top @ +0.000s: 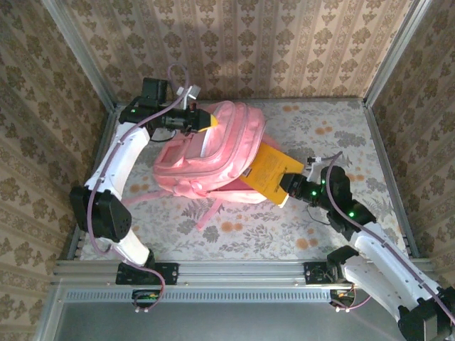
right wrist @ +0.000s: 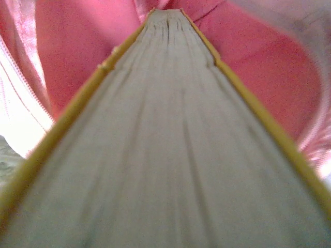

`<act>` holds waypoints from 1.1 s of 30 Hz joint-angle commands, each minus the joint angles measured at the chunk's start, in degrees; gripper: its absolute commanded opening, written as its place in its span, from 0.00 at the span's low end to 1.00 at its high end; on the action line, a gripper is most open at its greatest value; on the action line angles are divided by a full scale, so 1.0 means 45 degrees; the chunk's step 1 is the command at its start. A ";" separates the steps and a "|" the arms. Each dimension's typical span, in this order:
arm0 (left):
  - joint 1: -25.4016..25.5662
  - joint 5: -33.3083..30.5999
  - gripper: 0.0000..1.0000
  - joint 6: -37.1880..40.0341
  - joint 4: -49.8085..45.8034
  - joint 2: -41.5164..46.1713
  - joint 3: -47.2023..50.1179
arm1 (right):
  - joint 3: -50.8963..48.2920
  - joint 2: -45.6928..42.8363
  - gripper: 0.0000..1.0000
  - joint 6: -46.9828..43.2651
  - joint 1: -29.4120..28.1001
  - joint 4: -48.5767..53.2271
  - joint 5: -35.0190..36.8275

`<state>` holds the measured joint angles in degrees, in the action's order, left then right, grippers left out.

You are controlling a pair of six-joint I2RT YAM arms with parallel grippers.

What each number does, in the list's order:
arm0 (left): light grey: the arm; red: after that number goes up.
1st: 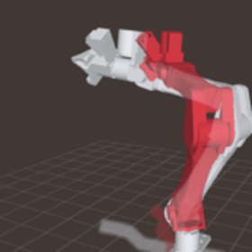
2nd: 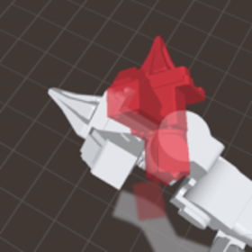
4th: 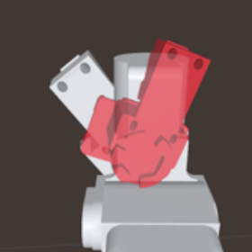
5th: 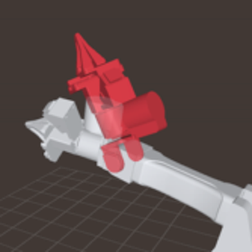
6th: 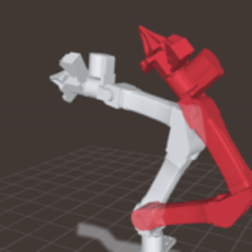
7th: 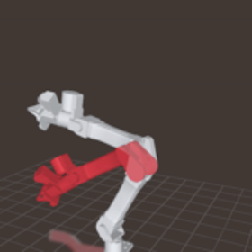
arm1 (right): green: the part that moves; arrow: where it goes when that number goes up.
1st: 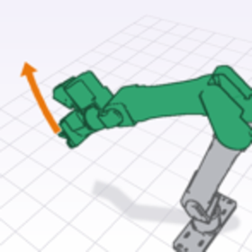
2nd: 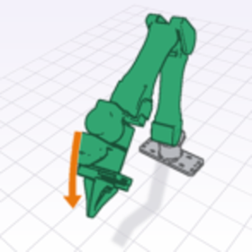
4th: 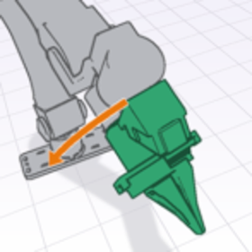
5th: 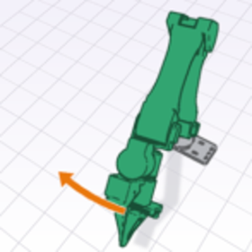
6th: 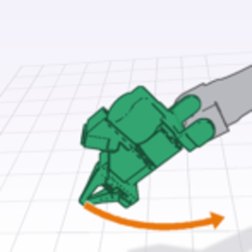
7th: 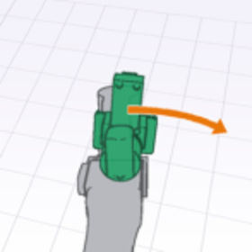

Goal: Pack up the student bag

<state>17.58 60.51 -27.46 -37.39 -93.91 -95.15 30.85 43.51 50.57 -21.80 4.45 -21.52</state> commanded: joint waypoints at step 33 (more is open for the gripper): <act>0.0435 0.2151 0.00 -0.0538 0.2887 0.0767 -0.0674 | 0.6875 1.2371 0.05 0.4046 -0.3629 -0.6829 0.1464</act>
<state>19.44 63.13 -28.38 -34.92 -93.91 -95.74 56.73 96.60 68.20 -36.14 -21.34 -20.18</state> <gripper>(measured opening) 0.062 0.184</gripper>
